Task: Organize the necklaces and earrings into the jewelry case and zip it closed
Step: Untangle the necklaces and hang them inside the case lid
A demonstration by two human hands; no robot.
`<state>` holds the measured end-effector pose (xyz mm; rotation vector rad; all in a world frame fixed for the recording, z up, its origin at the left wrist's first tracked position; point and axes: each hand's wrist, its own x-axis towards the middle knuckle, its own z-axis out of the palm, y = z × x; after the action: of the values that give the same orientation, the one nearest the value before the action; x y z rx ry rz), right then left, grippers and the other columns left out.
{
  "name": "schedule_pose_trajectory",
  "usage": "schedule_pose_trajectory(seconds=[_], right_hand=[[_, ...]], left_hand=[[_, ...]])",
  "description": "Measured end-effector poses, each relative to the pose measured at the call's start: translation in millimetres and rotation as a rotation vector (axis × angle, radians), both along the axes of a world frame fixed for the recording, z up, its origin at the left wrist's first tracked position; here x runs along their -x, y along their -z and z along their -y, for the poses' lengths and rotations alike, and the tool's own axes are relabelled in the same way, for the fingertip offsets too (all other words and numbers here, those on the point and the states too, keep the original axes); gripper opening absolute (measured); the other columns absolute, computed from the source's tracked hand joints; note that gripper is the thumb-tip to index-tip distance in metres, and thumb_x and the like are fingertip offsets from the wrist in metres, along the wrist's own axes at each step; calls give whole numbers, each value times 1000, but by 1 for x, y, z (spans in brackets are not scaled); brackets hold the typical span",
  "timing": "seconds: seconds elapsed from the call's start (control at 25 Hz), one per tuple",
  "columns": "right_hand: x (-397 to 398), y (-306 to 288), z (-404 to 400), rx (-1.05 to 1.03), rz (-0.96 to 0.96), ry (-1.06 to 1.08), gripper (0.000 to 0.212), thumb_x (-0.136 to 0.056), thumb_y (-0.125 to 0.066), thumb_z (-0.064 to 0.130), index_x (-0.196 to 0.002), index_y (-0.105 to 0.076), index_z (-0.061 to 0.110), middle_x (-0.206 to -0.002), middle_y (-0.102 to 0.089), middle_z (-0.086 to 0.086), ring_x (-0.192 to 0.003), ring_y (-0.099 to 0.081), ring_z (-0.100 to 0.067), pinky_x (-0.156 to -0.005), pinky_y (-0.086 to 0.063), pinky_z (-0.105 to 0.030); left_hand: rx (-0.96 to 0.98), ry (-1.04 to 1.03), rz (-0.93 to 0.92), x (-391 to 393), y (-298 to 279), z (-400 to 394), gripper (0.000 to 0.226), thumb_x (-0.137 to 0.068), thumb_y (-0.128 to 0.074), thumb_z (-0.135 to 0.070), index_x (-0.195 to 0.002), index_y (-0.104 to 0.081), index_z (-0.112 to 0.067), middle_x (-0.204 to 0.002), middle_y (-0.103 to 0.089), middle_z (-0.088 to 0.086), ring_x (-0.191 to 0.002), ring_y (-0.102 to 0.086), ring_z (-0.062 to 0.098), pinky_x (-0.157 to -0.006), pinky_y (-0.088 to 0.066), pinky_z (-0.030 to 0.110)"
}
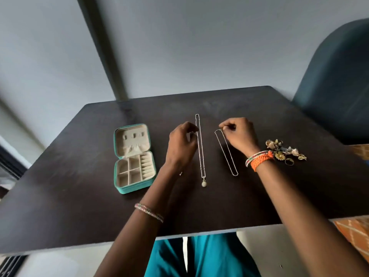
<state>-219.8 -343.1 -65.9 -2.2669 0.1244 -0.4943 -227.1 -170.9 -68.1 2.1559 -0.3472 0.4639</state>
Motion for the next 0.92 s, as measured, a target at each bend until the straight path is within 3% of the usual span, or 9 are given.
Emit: schedule_pose_trajectory(seconds=[0.12, 0.24, 0.36, 0.48, 0.56, 0.76, 0.92], right_hand=[[-29, 18, 17, 54, -90, -8, 14, -85, -64, 11, -93, -75, 10, -95, -74, -7, -92, -68, -19, -78, -42, -16], [-52, 28, 13, 71, -104, -11, 9, -79, -72, 16, -86, -75, 12, -89, -73, -7, -87, -67, -20, -77, -49, -24], [-64, 33, 10, 112, -99, 1, 4, -77, -73, 12, -74, -70, 13, -83, -71, -8, -84, -66, -24, -76, -52, -33], [-70, 38, 9, 189, -95, 10, 16, -80, -67, 8, -69, -62, 18, -87, -70, -9, -90, -64, -30, -80, -51, -39], [-68, 40, 6, 268, -77, 46, 18, -82, -60, 6, -70, -60, 19, -94, -69, -10, -97, -61, -32, -81, -47, -37], [-57, 28, 7, 252, -40, -9, 20, -82, -46, -3, -81, -62, 9, -101, -65, -15, -98, -59, -33, -80, -44, -35], [-37, 0, 4, 77, 59, -30, 14, -83, -43, -2, -81, -55, 4, -88, -66, -14, -85, -62, -31, -69, -48, -32]], left_hand=[[-29, 17, -46, -39, 7, 16, 21, -82, -52, -5, -92, -69, -12, -94, -71, 2, -95, -64, 15, -80, -43, 19], [-59, 35, -31, -65, 11, 31, 20, -84, -52, -8, -91, -70, -13, -95, -72, 1, -97, -64, 17, -85, -47, 26], [-176, 31, 58, -70, 15, 38, 20, -82, -52, -9, -93, -68, -15, -98, -71, 2, -99, -60, 24, -88, -46, 38], [-391, 19, 196, -67, 25, 40, 23, -81, -53, -10, -99, -67, -16, -102, -70, 2, -104, -57, 27, -89, -36, 38], [-425, 16, 258, -65, 28, 41, 22, -81, -53, -10, -99, -66, -16, -101, -69, 1, -105, -56, 27, -87, -33, 37], [-251, 62, 286, -66, 23, 44, 26, -90, -45, -9, -105, -67, -9, -103, -70, 8, -101, -58, 31, -86, -40, 36], [-71, 172, 95, -61, 14, 49, 27, -97, -42, -19, -98, -65, -5, -93, -70, 12, -90, -62, 29, -79, -44, 35]])
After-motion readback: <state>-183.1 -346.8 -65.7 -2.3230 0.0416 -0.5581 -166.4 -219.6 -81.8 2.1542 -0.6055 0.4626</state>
